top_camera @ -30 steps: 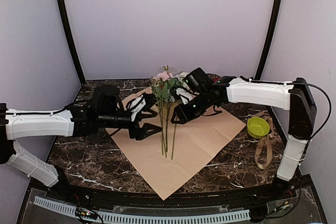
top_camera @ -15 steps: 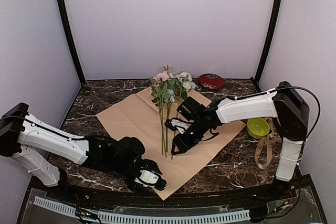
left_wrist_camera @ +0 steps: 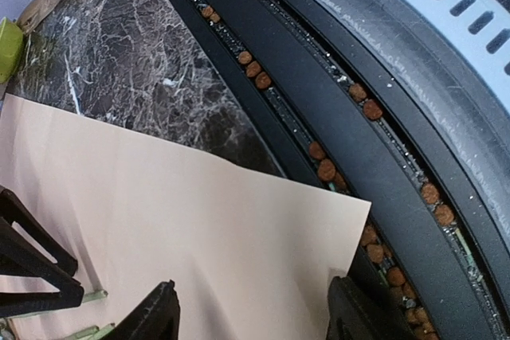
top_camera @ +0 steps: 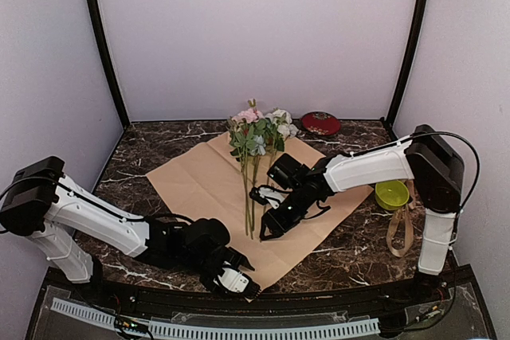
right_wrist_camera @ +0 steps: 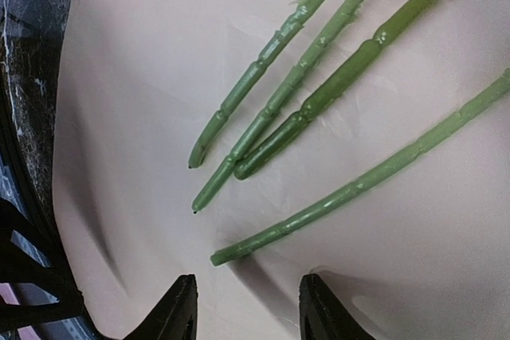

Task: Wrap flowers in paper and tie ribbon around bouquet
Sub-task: Pick up the bottom corner of the flattened wrapping paper from the center of the board.

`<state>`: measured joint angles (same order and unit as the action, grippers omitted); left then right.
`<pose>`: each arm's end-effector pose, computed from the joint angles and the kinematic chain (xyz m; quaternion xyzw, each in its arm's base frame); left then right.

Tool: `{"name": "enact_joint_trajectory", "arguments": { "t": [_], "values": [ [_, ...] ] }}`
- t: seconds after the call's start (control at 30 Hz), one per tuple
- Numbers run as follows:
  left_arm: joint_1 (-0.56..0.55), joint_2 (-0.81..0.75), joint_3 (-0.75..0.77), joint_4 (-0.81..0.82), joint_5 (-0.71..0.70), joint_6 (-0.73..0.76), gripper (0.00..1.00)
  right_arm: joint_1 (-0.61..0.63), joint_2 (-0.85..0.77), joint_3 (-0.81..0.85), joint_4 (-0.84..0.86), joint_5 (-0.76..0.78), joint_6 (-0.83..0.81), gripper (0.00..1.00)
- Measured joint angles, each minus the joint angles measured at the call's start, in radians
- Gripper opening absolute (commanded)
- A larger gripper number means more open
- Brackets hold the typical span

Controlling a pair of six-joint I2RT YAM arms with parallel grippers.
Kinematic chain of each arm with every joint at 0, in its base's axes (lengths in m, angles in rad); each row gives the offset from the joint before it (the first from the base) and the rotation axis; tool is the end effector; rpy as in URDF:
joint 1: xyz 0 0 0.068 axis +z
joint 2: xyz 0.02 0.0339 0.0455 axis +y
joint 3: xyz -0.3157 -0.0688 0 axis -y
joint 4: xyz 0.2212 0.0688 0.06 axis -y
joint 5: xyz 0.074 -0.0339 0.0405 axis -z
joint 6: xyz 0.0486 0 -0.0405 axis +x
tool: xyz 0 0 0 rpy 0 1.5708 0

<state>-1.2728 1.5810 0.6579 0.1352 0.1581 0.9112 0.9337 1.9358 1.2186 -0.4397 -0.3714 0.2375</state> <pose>0.0780 -0.2800 0.2025 0.8317 0.3978 -0.1402 0.3610 0.2159 0.3214 0.1990 -0.3638 0.8912 0.2622 0.0684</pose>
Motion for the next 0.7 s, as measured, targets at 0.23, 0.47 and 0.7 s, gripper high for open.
{"name": "enact_joint_trajectory", "arguments": {
  "t": [0.23,0.47,0.7],
  "values": [
    [0.0,-0.009,-0.042,0.08,-0.057,-0.009,0.5,0.0,0.003,0.001,0.006,-0.008,-0.006,0.44],
    [0.017,-0.009,-0.042,0.07,-0.095,-0.047,0.2,0.0,0.012,0.013,0.001,-0.02,-0.024,0.44],
    [0.044,-0.029,-0.039,0.047,-0.089,-0.093,0.0,-0.003,0.013,0.016,-0.007,-0.043,-0.055,0.45]
  ]
}}
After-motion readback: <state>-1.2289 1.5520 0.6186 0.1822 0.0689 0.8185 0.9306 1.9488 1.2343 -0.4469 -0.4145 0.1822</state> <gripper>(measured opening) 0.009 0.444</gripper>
